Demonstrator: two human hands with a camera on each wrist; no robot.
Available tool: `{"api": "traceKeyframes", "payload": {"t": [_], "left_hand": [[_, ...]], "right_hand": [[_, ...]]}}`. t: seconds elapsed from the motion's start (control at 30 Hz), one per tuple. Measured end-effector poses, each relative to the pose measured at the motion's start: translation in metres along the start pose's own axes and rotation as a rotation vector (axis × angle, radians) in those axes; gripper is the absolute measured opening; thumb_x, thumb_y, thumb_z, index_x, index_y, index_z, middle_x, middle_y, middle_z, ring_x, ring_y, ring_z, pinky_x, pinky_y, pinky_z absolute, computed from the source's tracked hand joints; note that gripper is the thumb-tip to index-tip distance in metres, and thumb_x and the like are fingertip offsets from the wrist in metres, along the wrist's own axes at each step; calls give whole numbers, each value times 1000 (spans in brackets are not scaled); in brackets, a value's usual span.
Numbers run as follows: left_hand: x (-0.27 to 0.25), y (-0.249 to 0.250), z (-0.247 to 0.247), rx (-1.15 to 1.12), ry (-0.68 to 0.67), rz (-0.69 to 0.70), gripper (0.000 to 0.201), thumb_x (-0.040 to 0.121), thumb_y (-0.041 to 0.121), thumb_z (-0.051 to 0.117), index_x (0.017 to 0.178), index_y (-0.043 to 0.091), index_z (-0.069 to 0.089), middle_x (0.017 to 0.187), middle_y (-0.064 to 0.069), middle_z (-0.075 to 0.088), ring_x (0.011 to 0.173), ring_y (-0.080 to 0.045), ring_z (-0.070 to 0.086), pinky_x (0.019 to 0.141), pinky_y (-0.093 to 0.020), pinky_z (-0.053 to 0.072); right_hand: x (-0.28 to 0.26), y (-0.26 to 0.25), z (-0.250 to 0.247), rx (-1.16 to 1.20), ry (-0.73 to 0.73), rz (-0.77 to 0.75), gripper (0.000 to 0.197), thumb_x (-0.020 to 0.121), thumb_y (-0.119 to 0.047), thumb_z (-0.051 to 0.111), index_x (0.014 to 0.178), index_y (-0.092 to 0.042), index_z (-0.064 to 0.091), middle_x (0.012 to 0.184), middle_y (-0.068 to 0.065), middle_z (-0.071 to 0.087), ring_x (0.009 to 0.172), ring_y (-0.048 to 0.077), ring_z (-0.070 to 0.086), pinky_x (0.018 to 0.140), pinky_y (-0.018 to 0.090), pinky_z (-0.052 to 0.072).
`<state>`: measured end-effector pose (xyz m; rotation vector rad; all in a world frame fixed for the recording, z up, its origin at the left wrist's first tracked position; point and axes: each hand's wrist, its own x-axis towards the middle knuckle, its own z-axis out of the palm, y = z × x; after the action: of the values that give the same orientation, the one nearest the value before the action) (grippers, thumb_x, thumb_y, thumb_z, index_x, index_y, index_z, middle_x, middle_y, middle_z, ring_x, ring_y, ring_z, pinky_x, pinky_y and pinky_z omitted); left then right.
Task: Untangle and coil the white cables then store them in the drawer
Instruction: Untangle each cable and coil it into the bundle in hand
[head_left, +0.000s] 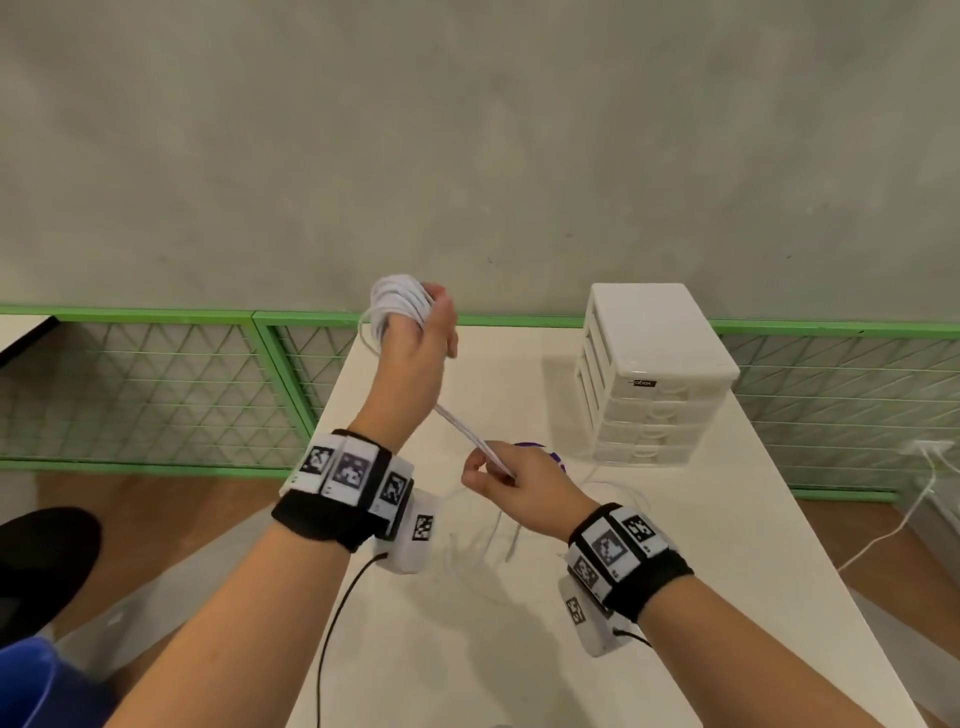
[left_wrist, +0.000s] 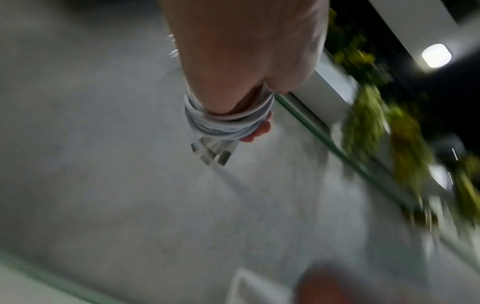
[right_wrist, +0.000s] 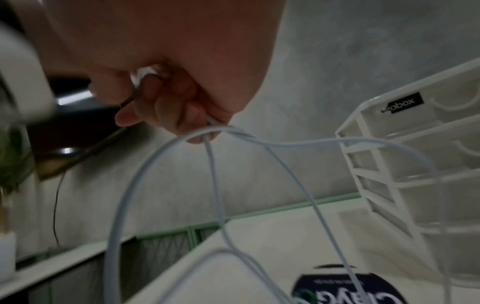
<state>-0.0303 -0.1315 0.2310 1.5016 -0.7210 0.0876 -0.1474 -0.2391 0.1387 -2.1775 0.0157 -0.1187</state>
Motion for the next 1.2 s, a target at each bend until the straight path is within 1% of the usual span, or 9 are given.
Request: {"api": "traceKeyframes", "payload": {"t": [0.1, 0.23, 0.33, 0.43, 0.7, 0.87, 0.93, 1.03, 1.2], "left_hand": [[-18, -20, -5, 435, -288, -48, 29, 98, 27, 46, 85, 2, 54, 75, 1, 48, 64, -6, 43, 68, -29, 38], [-36, -11, -3, 418, -614, -353, 41, 93, 41, 51, 66, 11, 44, 58, -2, 45, 45, -7, 40, 47, -25, 39], [-35, 0, 0, 497, -738, -342, 36, 83, 39, 69, 71, 14, 45, 63, -1, 41, 47, -7, 42, 41, -26, 45], [-30, 6, -7, 524, -555, -428, 28, 87, 34, 64, 80, 11, 50, 65, -3, 51, 47, -12, 50, 40, -26, 45], [-4, 16, -31, 28, 35, -347, 29, 95, 25, 55, 70, 11, 48, 39, 8, 42, 31, -5, 35, 33, -15, 33], [9, 18, -48, -77, 242, -291, 27, 95, 27, 54, 73, 14, 46, 47, 9, 40, 36, -5, 32, 35, -13, 28], [11, 18, -55, -83, 278, -267, 27, 96, 28, 54, 75, 13, 46, 48, 7, 40, 37, -5, 33, 35, -15, 27], [11, 19, -53, -12, 193, -277, 27, 95, 31, 53, 77, 11, 47, 55, 1, 40, 37, -6, 34, 35, -15, 29], [-2, 18, -24, 185, -28, -309, 32, 93, 34, 55, 70, 13, 51, 45, 6, 45, 36, -10, 37, 41, -22, 33]], "right_hand": [[6, -14, -15, 141, 130, -99, 15, 87, -31, 59, 74, -33, 65, 61, 2, 54, 59, 10, 45, 60, 26, 37], [18, -12, -35, 145, 171, -104, 12, 86, -19, 63, 81, -25, 73, 73, -2, 69, 70, 10, 59, 72, 33, 49], [21, -7, -46, 29, 156, -125, 12, 85, -13, 62, 84, -23, 68, 67, -13, 61, 66, 5, 56, 68, 23, 45], [20, 6, -58, -98, 188, -58, 10, 92, -26, 54, 83, -25, 51, 62, -2, 49, 57, 13, 43, 56, 24, 33], [-1, 77, -48, -228, 58, 189, 21, 98, -18, 41, 90, -16, 60, 86, -2, 62, 75, 13, 52, 69, 25, 37], [-24, 113, -47, 93, 156, 447, 30, 96, -4, 37, 93, -16, 64, 84, 5, 62, 59, 18, 57, 55, 25, 45], [-33, 132, -50, 27, 180, 552, 30, 96, -7, 37, 93, -19, 64, 88, 6, 64, 62, 20, 58, 57, 26, 45], [-38, 150, -51, -334, 76, 690, 27, 95, -21, 44, 104, -18, 69, 116, 6, 64, 103, 25, 60, 91, 32, 45], [-11, 72, -52, 9, 332, 359, 43, 99, -36, 37, 135, -15, 46, 141, 3, 46, 129, 18, 42, 107, 29, 28]]}}
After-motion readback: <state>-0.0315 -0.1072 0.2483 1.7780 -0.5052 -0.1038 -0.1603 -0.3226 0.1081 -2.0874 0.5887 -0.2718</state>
